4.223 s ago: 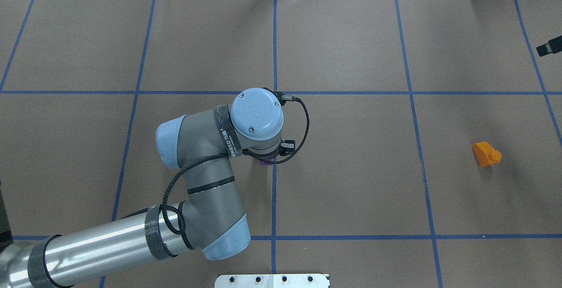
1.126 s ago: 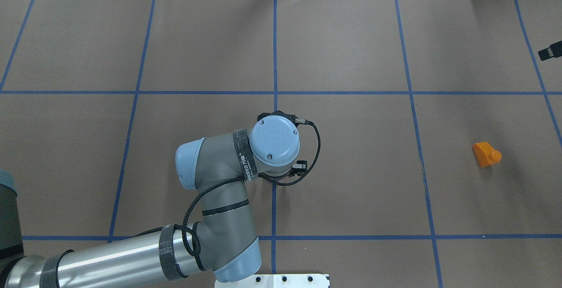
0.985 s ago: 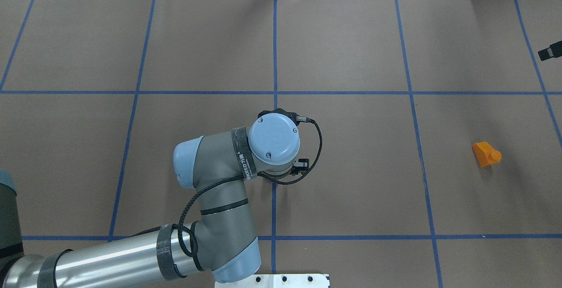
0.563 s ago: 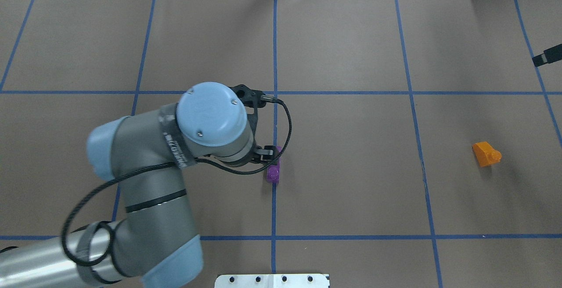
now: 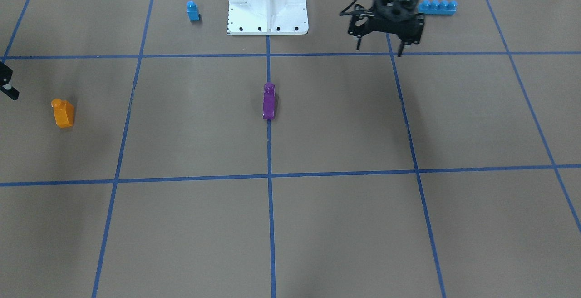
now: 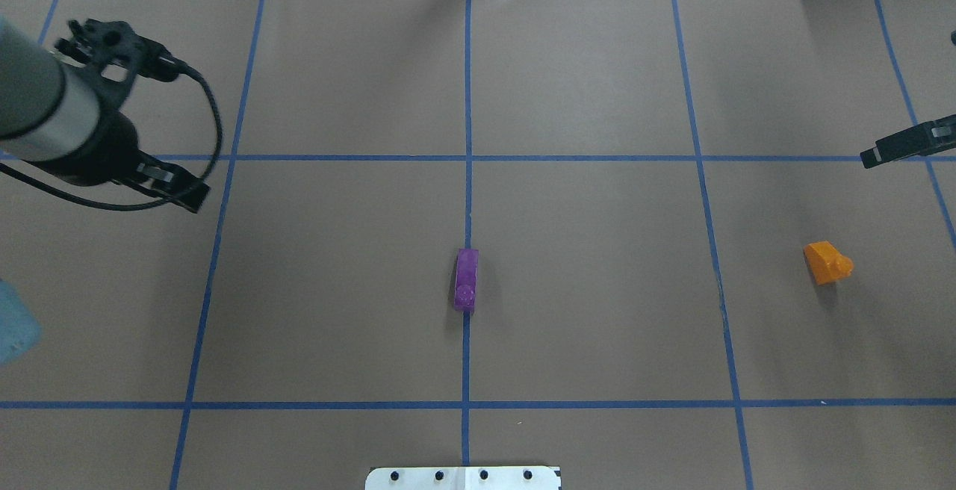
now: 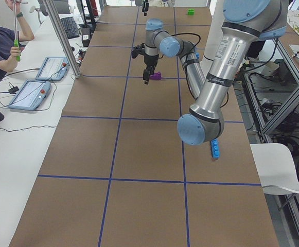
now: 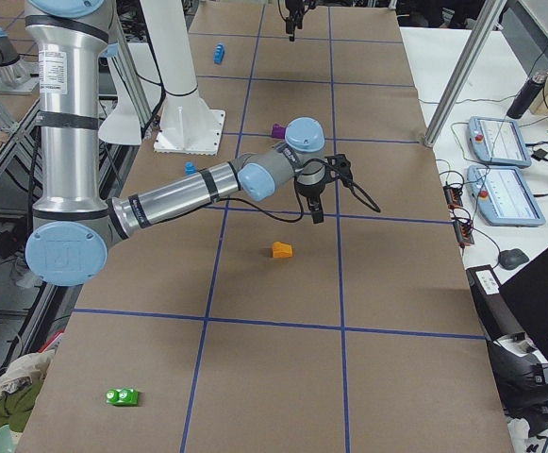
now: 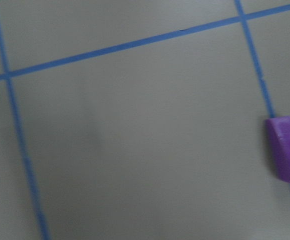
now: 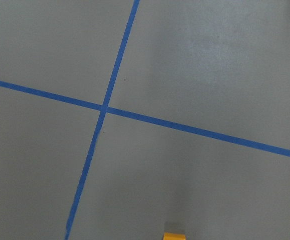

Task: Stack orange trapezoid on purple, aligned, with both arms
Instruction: 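Open the left gripper and withdraw it while the right arm moves in, then lower the right gripper onto the orange trapezoid and grasp it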

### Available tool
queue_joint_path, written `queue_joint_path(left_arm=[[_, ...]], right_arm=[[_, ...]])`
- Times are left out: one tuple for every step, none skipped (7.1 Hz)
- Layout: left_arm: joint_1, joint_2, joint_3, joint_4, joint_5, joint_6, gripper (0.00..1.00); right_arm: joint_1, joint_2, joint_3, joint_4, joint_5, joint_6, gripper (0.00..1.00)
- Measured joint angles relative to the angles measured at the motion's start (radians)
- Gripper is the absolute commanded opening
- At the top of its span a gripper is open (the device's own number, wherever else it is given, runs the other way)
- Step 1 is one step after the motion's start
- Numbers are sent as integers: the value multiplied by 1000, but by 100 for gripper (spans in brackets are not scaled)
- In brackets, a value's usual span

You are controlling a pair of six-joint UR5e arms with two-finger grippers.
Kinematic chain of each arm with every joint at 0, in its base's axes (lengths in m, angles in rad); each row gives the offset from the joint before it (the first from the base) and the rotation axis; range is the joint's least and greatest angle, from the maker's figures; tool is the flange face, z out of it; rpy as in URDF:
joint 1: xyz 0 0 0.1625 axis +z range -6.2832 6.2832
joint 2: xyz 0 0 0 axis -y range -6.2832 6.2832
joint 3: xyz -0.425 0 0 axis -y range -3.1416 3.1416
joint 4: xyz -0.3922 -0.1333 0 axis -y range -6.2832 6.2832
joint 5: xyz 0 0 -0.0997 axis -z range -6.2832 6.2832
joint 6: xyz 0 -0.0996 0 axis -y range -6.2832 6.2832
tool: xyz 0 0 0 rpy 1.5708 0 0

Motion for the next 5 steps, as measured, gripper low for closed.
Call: queue_joint_path(left_arm=[[-135,76,13,-2,-63,188,100],[-259,134,43,-7,-122,348,100],[-368,179,79,-10,-173,485,100],[-438,220,102,-14,-196,568,100],[-472,254,112,-27,-204,603,100]], right_arm=[[-43,-68,0,113,-42,80,100],[-90,-128,-2,202,-91,144,100],[-140,-170,-8,247,-147,179,99],[-187,-190,-29,273,-201,205,97],[-233,-196,-73,318,-249,238,97]])
